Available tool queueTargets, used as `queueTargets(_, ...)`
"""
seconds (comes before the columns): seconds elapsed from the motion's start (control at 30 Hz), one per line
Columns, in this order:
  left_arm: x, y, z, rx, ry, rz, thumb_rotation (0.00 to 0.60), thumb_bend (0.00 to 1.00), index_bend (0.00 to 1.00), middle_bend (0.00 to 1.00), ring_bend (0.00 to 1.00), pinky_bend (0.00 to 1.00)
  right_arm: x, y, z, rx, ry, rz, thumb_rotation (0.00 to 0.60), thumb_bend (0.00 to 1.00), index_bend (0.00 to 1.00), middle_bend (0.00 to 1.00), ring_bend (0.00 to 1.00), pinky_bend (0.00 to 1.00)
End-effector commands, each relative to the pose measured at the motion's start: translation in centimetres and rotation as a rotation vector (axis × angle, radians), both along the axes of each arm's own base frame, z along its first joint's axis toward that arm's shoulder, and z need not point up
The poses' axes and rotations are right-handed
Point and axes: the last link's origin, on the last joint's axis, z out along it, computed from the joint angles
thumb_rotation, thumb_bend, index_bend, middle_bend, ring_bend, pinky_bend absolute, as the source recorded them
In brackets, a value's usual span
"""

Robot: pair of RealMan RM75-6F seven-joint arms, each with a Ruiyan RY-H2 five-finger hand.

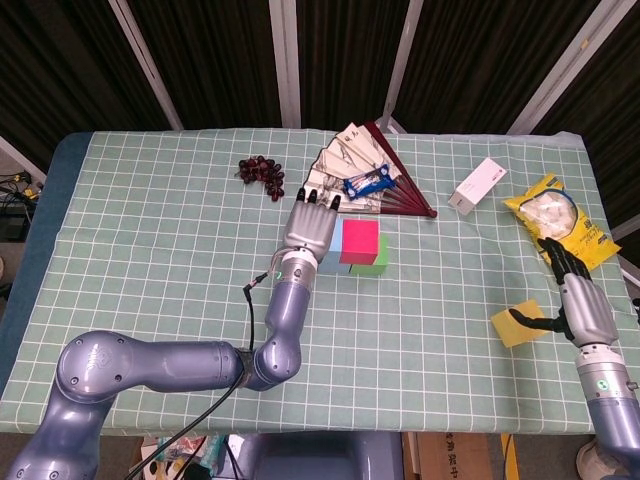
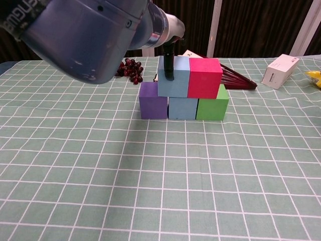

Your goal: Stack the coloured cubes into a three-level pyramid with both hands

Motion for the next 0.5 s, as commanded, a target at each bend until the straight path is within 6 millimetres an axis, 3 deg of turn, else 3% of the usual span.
queueTargets(0.03, -0.04, -0.01, -0.04, 0.0, 0.001, 0.001, 0.6, 0.4, 0.0, 0.36, 0.07, 0.07, 0.0, 0.01, 0.02, -0.001, 0.0, 0.0, 0.6, 0.18, 0.0, 0.01, 0.0, 0.0)
queueTargets(0.5, -0.43, 0.03, -0.3, -0.001, 0.008, 0.009, 0.6, 0.37, 0.0, 0.34, 0.07, 0.07, 0.02, 0.01, -0.03, 0.001, 0.001, 0.001, 0.6, 0.18, 0.0, 0.01, 0.0, 0.0)
